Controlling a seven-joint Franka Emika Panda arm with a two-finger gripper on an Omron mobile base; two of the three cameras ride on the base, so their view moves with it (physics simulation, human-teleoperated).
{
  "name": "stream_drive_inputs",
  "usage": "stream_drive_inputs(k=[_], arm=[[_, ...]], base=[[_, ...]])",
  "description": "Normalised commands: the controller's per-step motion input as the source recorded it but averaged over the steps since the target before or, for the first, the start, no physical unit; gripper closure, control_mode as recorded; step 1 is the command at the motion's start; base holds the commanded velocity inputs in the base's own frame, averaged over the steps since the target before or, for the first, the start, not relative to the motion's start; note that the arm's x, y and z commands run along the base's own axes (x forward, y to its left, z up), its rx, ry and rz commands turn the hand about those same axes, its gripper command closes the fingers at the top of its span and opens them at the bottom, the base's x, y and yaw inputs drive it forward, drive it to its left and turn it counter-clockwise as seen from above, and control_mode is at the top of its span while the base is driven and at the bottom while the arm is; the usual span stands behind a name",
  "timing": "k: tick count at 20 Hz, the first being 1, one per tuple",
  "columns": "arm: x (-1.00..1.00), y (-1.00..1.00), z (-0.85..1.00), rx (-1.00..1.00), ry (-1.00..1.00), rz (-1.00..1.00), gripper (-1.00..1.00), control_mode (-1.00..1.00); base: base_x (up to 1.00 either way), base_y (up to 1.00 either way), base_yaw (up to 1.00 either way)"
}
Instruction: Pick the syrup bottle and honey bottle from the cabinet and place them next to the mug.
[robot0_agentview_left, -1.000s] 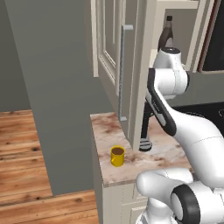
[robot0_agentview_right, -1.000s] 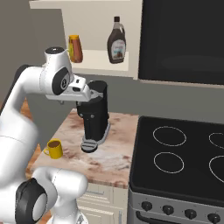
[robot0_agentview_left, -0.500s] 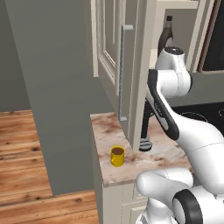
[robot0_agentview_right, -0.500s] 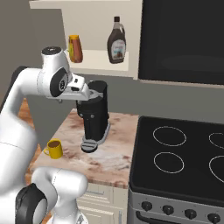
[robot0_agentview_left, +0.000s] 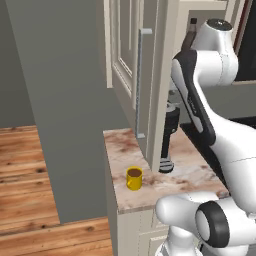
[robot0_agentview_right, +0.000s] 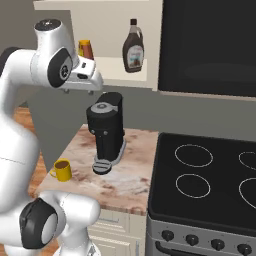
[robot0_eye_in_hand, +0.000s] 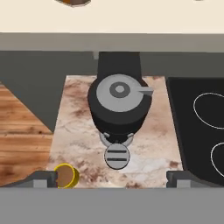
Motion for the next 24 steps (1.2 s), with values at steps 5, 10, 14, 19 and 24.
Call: stream_drive_inputs(k=[5, 10, 14, 19, 24], arm=[[0.04, 0.01, 0.55, 0.09, -0.19, -0.01, -1.00, -1.00], [-0.05, 0.16, 0.71, 0.10, -0.15, 0.03, -1.00, -1.00], [-0.06, 0.19, 0.19, 0.03, -0.02, 0.19, -1.00, -1.00], [0.00, 0.11, -0.06, 0.00, -0.01, 0.11, -1.00, -1.00], [0.22, 0.00, -0.38, -0.01, -0.02, 0.01, -1.00, -1.00]], base=[[0.00, 0.00, 0.00], [0.00, 0.00, 0.00], [0.00, 0.00, 0.00], [0.00, 0.00, 0.00], [0.00, 0.00, 0.00]])
